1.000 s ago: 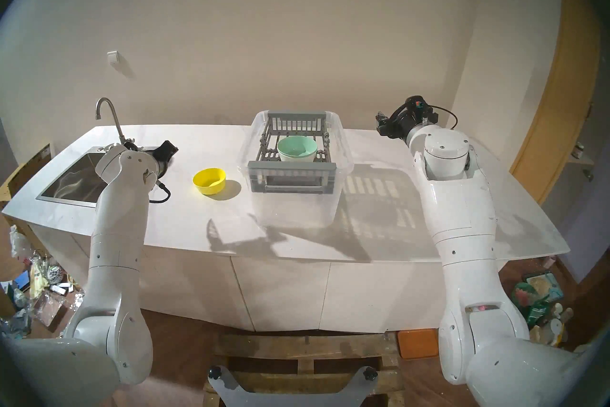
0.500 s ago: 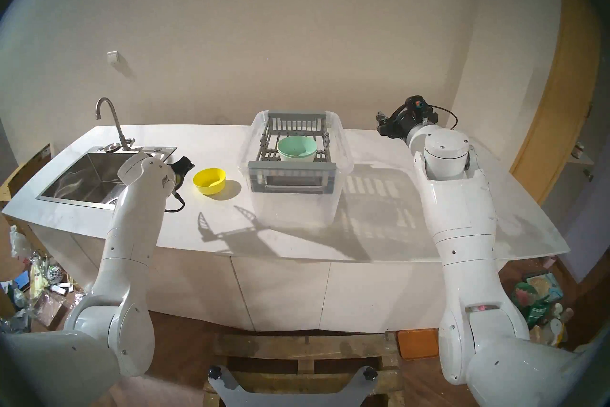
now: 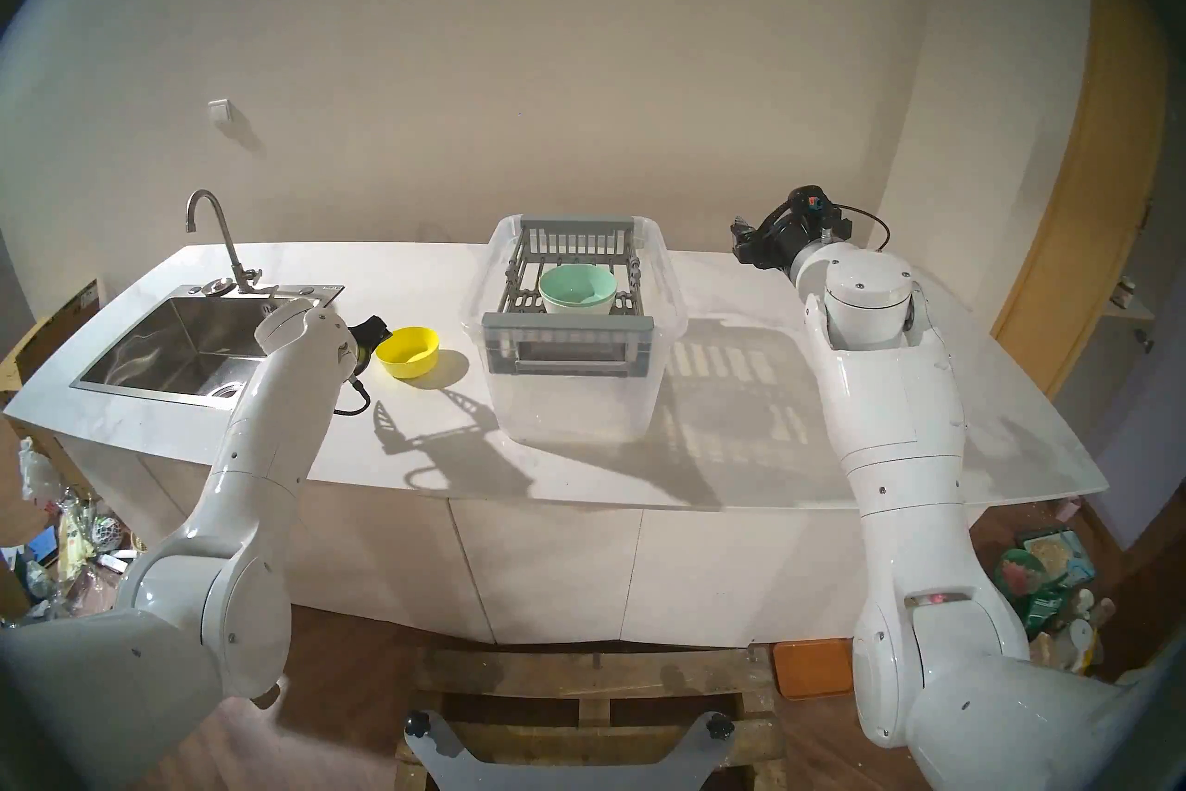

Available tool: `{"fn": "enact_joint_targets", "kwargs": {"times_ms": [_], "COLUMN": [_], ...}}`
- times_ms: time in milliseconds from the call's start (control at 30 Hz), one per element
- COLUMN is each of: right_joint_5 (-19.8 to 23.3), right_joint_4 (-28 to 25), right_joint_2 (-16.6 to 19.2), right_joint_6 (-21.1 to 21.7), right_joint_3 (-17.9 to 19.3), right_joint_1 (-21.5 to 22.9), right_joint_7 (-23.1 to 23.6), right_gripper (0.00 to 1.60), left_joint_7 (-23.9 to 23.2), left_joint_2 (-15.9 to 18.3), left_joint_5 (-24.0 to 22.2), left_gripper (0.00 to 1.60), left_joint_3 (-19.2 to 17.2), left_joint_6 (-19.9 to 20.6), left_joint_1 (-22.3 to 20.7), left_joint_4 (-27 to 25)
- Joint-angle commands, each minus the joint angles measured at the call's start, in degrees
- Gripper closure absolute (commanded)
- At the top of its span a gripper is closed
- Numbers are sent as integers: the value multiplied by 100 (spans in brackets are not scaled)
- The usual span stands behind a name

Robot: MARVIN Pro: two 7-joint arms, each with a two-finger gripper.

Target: Place the plate or bowl neatly into the plate slot of the drying rack

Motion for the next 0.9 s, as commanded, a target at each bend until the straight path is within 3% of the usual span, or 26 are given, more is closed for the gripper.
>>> {"fn": "enact_joint_targets", "kwargs": {"times_ms": [0,400,867], "right_joint_5": [14,15,15], "right_joint_4": [-134,-134,-134], "right_joint_2": [3,2,3], "right_joint_6": [-93,-102,-101], "right_joint_3": [21,22,21], "right_joint_1": [149,148,148], "right_joint_7": [-3,-4,-4], "right_gripper": [0,0,0], "left_joint_7": [-302,-475,-615], "left_joint_2": [93,98,64], "left_joint_5": [81,61,101], "left_gripper": [0,0,0], "left_joint_3": [115,231,393], "left_joint_6": [-193,-189,-238], "left_joint_1": [-472,-958,-1213], "left_joint_4": [154,1007,1591]}}
